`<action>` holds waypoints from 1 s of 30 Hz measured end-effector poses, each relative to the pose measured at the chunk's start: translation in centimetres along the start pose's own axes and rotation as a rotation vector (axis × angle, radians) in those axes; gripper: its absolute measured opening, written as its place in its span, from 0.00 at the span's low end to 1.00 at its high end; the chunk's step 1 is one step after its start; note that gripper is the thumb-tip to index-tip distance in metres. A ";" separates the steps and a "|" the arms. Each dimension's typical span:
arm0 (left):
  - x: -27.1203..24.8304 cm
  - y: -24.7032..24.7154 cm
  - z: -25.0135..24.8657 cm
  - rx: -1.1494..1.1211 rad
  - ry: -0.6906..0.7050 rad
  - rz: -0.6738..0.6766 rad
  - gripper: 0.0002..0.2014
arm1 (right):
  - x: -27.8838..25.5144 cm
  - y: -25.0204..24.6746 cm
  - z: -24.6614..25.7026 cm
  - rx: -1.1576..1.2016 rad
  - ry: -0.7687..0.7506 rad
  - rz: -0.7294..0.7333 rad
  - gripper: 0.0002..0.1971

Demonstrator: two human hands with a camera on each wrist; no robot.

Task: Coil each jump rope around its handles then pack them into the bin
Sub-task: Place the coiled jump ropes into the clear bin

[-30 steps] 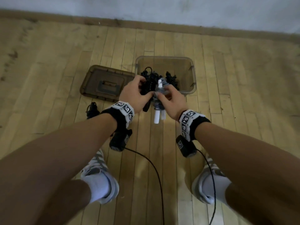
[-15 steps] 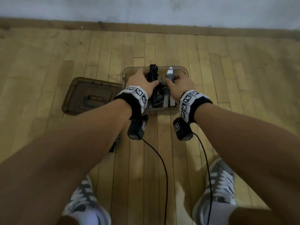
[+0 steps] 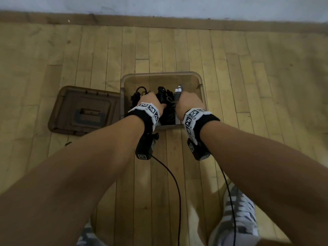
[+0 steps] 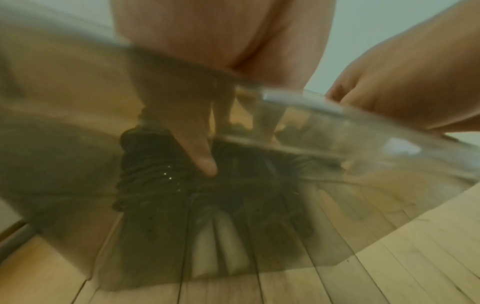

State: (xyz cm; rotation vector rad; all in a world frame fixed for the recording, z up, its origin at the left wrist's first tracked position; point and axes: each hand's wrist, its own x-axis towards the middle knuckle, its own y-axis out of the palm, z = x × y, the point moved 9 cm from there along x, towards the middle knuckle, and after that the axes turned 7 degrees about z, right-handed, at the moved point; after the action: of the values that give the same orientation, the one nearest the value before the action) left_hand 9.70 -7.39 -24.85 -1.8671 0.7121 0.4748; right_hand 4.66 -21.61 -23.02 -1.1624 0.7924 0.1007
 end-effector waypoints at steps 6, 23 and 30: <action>-1.7 -1.2 -1.2 0.122 0.009 -0.010 0.20 | -1.8 -1.0 0.6 -0.039 0.032 -0.074 0.20; -16.2 -8.4 17.3 -0.362 -0.154 -0.499 0.08 | -14.9 6.9 15.8 0.152 -0.467 -0.030 0.17; -15.2 -0.1 25.3 -0.165 -0.333 -0.078 0.11 | -12.9 17.3 16.1 0.293 -0.260 0.315 0.31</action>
State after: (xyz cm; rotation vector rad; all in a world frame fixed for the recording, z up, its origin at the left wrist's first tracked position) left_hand -1.53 19.91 -25.23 -1.8980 0.3853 0.7907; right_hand -4.59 3.55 -26.10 -0.7241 0.7246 0.3771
